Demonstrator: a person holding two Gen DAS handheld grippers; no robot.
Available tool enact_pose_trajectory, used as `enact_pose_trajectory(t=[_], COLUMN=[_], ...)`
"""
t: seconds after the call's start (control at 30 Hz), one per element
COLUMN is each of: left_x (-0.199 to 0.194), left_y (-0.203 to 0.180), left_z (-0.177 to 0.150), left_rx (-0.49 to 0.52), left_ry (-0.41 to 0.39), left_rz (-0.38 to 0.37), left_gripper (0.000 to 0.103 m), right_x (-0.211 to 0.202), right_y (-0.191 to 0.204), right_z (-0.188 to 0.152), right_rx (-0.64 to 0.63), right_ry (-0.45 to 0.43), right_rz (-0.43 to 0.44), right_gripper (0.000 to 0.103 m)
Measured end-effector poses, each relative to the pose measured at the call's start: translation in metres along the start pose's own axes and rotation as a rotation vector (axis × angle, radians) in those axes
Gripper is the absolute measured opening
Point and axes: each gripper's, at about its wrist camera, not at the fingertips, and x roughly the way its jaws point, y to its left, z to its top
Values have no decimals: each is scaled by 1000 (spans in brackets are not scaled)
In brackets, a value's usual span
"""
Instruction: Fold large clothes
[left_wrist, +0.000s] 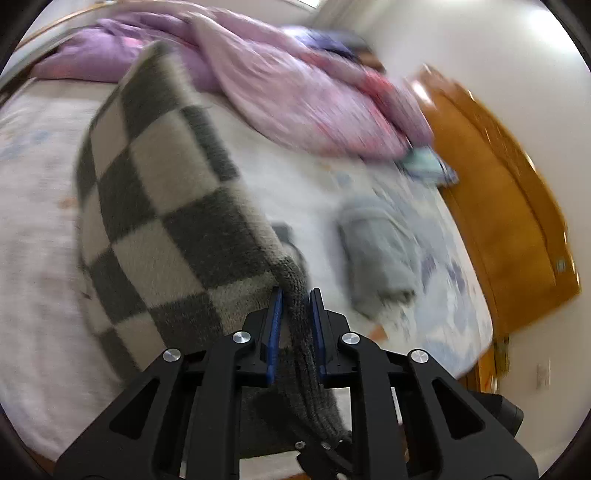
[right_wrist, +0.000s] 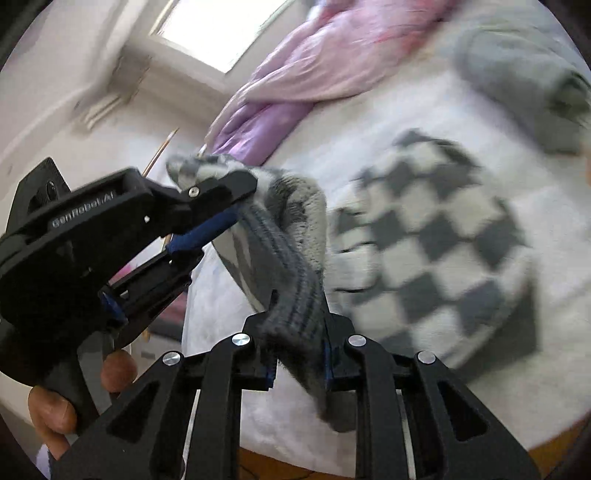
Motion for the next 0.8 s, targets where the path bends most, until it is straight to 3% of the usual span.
enact_pose_trajectory(t=[0.2, 0.3, 0.47, 0.6, 0.73, 0.8], left_x=[92, 110, 102, 88, 72, 65], left_y=[-49, -53, -37, 5, 47, 69], left_z=[-28, -35, -30, -26, -31, -37], left_rx=[75, 76, 55, 0, -34, -75], left_ry=[178, 209, 172, 162, 153, 165], left_rz=[-26, -29, 3, 104, 209, 212], left_gripper=[15, 15, 16, 16, 16, 16], right_x=[-33, -29, -25, -12, -1, -1], right_y=[-86, -125, -165, -174, -169, -163], right_z=[-3, -7, -19, -16, -4, 1], right_rx=[237, 358, 475, 507, 453, 416], right_ry=[-50, -42, -16, 12, 48, 71], right_rz=[-35, -63, -113, -148, -211, -241], right_gripper=[17, 16, 17, 17, 20, 29])
